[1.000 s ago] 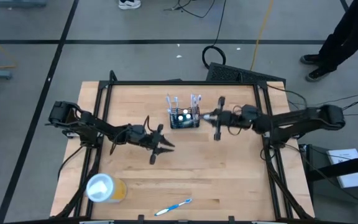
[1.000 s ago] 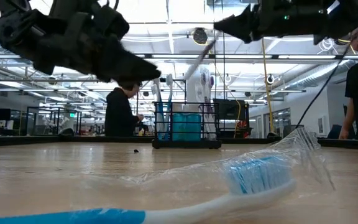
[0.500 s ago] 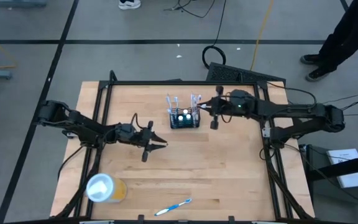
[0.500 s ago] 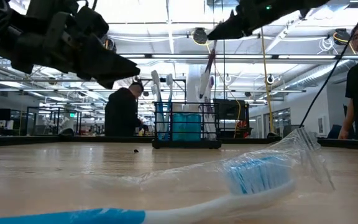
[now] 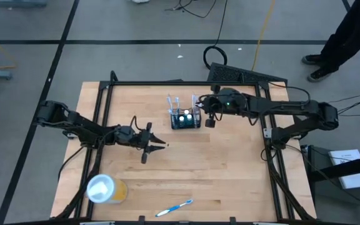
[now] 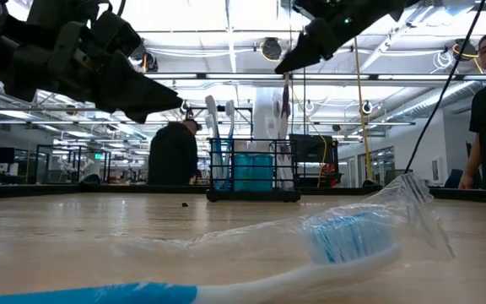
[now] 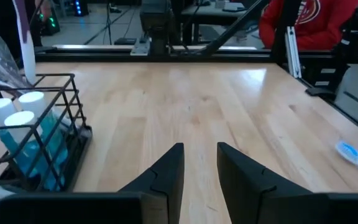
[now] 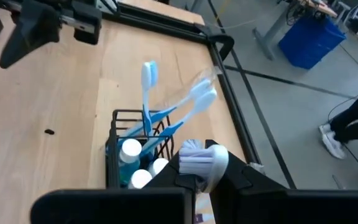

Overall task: Pick & Place toothbrushing station
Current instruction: Put the purple toothbrush into the black organizer, then put the blue toothbrush into the black organizer

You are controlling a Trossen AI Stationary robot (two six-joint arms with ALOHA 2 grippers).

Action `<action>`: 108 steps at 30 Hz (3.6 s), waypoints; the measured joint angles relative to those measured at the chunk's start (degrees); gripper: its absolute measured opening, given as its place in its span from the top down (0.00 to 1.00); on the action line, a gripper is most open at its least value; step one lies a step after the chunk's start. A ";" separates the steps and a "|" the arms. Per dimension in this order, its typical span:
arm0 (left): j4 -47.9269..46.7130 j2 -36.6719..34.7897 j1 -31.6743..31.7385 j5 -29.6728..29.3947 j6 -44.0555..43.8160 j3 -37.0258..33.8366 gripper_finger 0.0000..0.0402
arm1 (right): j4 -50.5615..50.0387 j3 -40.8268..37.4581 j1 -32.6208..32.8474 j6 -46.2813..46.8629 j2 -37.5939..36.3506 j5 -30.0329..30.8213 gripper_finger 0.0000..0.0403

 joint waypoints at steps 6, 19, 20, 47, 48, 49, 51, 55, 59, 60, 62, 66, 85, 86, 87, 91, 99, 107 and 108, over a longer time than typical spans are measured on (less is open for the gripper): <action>0.20 0.00 0.00 0.00 -0.07 0.02 0.75 | -0.55 0.04 -1.05 0.89 2.07 -0.47 0.98; 0.55 0.02 0.04 0.01 -0.22 0.02 0.75 | -0.09 -0.01 -5.74 2.63 7.43 -7.95 0.98; 0.57 0.02 0.04 0.02 -0.19 0.02 0.75 | -0.44 -0.02 -6.11 2.63 7.90 -8.13 0.98; 0.03 0.02 0.04 0.01 0.04 0.04 0.75 | 4.73 -1.96 -7.84 3.91 13.45 -13.93 0.98; 0.03 0.02 0.04 0.02 0.03 0.04 0.75 | 4.97 -2.17 -7.83 3.92 13.45 -13.63 0.98; 0.03 0.02 0.04 0.00 0.04 0.04 0.75 | 5.26 -2.30 -7.82 3.92 13.45 -13.52 0.98; 0.05 0.02 0.04 0.00 0.04 0.04 0.75 | 5.93 -2.36 -7.82 4.01 13.50 -13.72 0.98; 0.05 0.02 0.04 0.00 0.02 0.04 0.75 | 6.55 -2.43 -7.82 4.00 13.54 -13.83 0.98; 0.07 0.02 0.04 0.00 0.02 0.04 0.75 | 6.79 -2.44 -7.79 3.87 13.55 -13.82 0.98; 0.05 0.02 0.04 0.00 0.02 0.04 0.75 | 7.09 -2.46 -7.78 3.91 13.56 -13.83 0.97; 0.07 0.02 0.04 0.00 0.02 0.04 0.75 | 7.86 -2.47 -7.78 4.60 13.63 -13.83 0.95; 0.07 0.02 0.04 0.00 -0.01 0.04 0.75 | 6.91 -2.91 -7.66 4.91 14.15 -13.98 0.85; -0.85 0.04 0.04 -1.01 -0.01 0.07 0.75 | 14.67 -2.62 -6.38 2.36 13.74 -10.77 0.46; -0.85 0.04 0.04 -1.01 -0.02 0.07 0.75 | 15.20 -2.62 -6.39 2.35 13.65 -10.79 0.46; -0.85 0.04 0.04 -1.01 -0.10 0.07 0.75 | 15.44 -2.62 -6.42 2.33 13.40 -10.77 0.46; -0.85 0.04 0.04 -1.01 -0.24 0.07 0.75 | 16.63 -2.51 -6.38 1.59 13.15 -10.75 0.47; -0.91 0.04 0.04 -1.03 -0.22 0.07 0.75 | 20.36 -2.51 -4.43 -0.21 12.50 -9.82 0.47; -1.58 0.04 0.04 -1.03 -1.02 0.07 0.75 | 17.64 -1.31 4.24 -0.60 5.89 -7.69 0.51; -1.58 0.04 -0.01 -1.01 -1.47 0.07 0.75 | 15.40 -1.32 6.08 0.14 4.81 -7.70 0.51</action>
